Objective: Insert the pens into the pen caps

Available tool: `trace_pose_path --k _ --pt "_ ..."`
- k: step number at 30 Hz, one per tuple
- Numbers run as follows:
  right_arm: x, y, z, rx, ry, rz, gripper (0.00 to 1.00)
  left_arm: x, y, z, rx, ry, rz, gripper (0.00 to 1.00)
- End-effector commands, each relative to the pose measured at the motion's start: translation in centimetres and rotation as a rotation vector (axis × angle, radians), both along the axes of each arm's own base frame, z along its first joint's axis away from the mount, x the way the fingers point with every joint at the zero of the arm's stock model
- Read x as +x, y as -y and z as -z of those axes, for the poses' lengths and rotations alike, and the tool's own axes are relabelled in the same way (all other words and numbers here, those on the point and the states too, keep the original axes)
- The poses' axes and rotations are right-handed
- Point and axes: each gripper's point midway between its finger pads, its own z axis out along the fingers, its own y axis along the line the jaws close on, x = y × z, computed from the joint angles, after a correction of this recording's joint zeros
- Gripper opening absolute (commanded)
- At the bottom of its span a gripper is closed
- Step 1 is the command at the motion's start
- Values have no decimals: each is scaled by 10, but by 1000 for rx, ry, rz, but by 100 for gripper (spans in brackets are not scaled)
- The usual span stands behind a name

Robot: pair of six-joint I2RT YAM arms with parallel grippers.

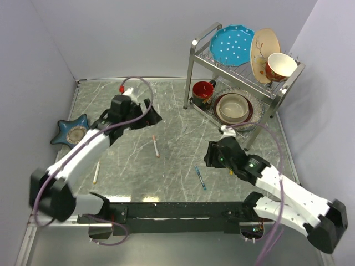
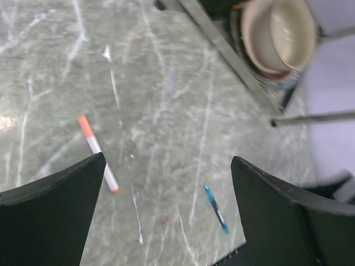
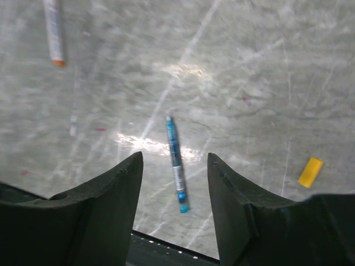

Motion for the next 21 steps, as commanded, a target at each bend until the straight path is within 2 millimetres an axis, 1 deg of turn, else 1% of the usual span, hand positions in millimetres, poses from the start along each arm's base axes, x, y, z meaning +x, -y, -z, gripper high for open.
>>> trace_pose_path --k 1,2,3,4,5,6,7,8,9,10,11,12,13,14,15,17,18,20,21 --pt "16 -4 9 -83 -35 24 55 -37 0 -1 -44 42 93 99" --pt "16 -5 14 -96 -49 19 54 -45 -3 -11 -58 77 97 99" --pt "18 -6 17 -110 -55 15 53 -52 -5 -4 -56 71 112 99" --pt "19 -8 25 -130 -76 10 51 -61 -7 -10 -63 92 124 99" --pt "21 -10 27 -134 -84 5 50 -67 -8 -10 -63 95 135 99" --pt "23 -16 32 -135 -98 -12 49 -72 -10 -8 -53 97 149 99" --pt "23 -20 34 -133 -105 -25 48 -79 -12 -14 -54 120 156 99" --pt "23 -25 35 -128 -112 -43 47 -83 -15 -13 -48 122 158 99" --pt "22 -35 41 -117 -130 -75 45 -88 -17 -11 -39 129 170 99" --pt "20 -39 45 -118 -140 -92 44 -93 -19 -17 -40 159 174 99" --pt "21 -44 46 -115 -143 -105 43 -96 -22 -13 -29 162 173 99" --pt "17 -47 55 -137 -170 -118 42 -97 -25 -14 -24 169 161 99" --pt "15 -49 60 -147 -181 -124 42 -100 -27 -19 -32 192 157 99" --pt "15 -53 62 -143 -187 -135 41 -102 -28 -17 -31 196 156 99" --pt "12 -57 69 -153 -204 -154 41 -103 -28 -19 -33 204 158 99" --pt "8 -65 72 -168 -205 -180 40 -107 -29 -23 -36 221 165 99" --pt "8 -63 77 -194 -213 -168 39 -108 -29 -24 -36 225 169 99" --pt "10 -60 81 -230 -211 -151 38 -109 -30 -24 -33 228 171 99" --pt "10 -58 87 -247 -225 -146 38 -109 -30 -24 -30 227 170 99"
